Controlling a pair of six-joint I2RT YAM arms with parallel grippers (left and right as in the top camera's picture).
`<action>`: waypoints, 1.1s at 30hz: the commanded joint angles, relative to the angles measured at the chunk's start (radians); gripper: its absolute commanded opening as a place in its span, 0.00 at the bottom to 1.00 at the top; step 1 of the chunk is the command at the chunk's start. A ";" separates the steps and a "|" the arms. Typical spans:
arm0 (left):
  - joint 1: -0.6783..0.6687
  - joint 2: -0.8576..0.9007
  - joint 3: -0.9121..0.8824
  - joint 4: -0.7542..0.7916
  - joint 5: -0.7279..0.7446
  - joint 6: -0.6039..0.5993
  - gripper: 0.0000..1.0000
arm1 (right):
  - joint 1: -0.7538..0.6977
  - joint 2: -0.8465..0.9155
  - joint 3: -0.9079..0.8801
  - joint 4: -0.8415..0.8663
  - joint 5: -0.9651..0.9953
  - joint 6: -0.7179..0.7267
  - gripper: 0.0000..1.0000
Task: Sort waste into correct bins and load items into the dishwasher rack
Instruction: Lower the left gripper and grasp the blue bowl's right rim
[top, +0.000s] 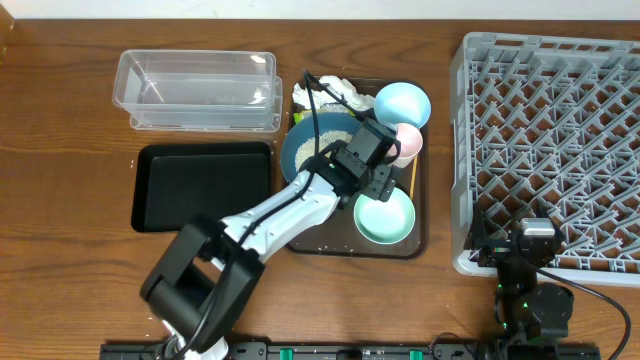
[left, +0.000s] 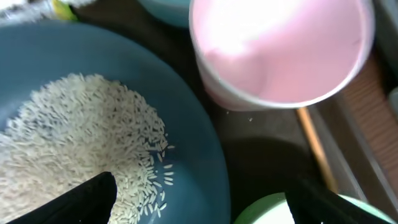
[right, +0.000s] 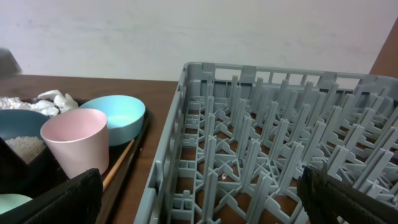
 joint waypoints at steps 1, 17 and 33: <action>0.002 0.030 0.009 0.001 -0.017 0.010 0.88 | -0.005 -0.003 -0.001 -0.004 -0.005 -0.008 0.99; 0.002 0.079 0.009 0.057 -0.088 0.021 0.84 | -0.005 -0.003 -0.001 -0.004 -0.005 -0.008 0.99; 0.002 0.084 0.010 0.086 -0.087 0.017 0.56 | -0.005 -0.003 -0.001 -0.004 -0.005 -0.008 0.99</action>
